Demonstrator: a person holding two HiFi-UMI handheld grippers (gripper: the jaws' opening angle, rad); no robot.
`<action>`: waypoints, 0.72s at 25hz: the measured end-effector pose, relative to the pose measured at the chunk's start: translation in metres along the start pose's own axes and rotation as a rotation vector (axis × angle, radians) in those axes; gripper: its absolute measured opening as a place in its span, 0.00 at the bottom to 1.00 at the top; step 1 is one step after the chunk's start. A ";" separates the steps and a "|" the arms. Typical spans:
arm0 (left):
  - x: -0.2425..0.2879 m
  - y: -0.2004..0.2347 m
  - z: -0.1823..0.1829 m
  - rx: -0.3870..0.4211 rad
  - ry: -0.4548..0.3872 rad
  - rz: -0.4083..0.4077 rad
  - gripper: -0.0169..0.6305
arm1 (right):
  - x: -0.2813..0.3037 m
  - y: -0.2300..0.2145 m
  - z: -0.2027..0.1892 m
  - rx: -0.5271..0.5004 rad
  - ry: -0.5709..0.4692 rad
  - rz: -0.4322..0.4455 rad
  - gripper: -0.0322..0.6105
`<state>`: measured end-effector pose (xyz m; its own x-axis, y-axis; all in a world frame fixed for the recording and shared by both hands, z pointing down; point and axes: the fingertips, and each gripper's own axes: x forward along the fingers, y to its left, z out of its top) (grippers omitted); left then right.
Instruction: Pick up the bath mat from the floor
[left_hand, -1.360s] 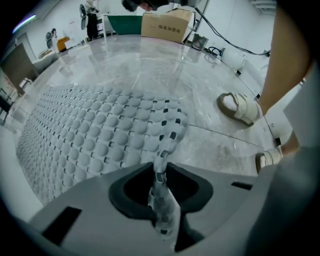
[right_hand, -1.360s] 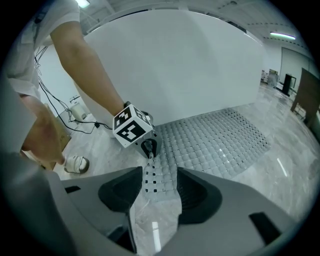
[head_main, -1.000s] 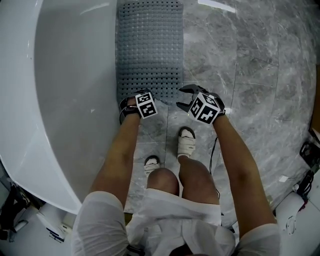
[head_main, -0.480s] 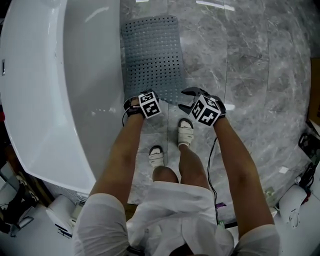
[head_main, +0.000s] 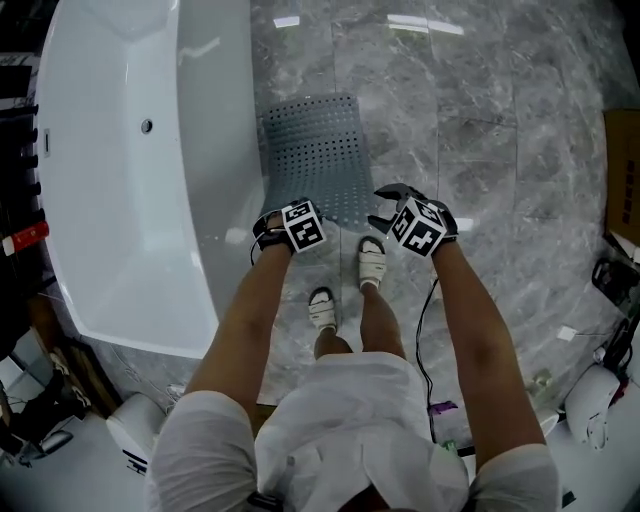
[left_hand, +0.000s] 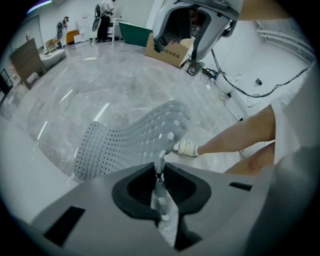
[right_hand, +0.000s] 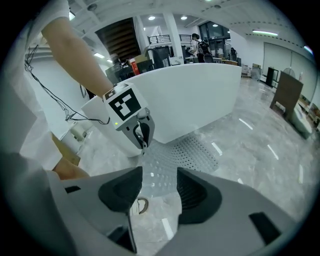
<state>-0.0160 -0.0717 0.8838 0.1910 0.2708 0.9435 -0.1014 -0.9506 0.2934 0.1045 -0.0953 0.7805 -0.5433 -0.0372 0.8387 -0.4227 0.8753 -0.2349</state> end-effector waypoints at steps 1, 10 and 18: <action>-0.012 -0.007 0.002 -0.002 0.001 -0.004 0.11 | -0.013 0.002 0.004 0.006 -0.003 -0.008 0.42; -0.109 -0.049 0.024 -0.046 -0.013 -0.019 0.11 | -0.102 0.006 0.038 0.053 -0.056 -0.085 0.41; -0.176 -0.079 0.040 -0.064 -0.027 -0.016 0.11 | -0.153 0.027 0.049 0.077 -0.047 -0.097 0.41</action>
<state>-0.0029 -0.0503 0.6883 0.2189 0.2811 0.9344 -0.1605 -0.9342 0.3187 0.1409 -0.0891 0.6216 -0.5297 -0.1445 0.8358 -0.5287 0.8268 -0.1921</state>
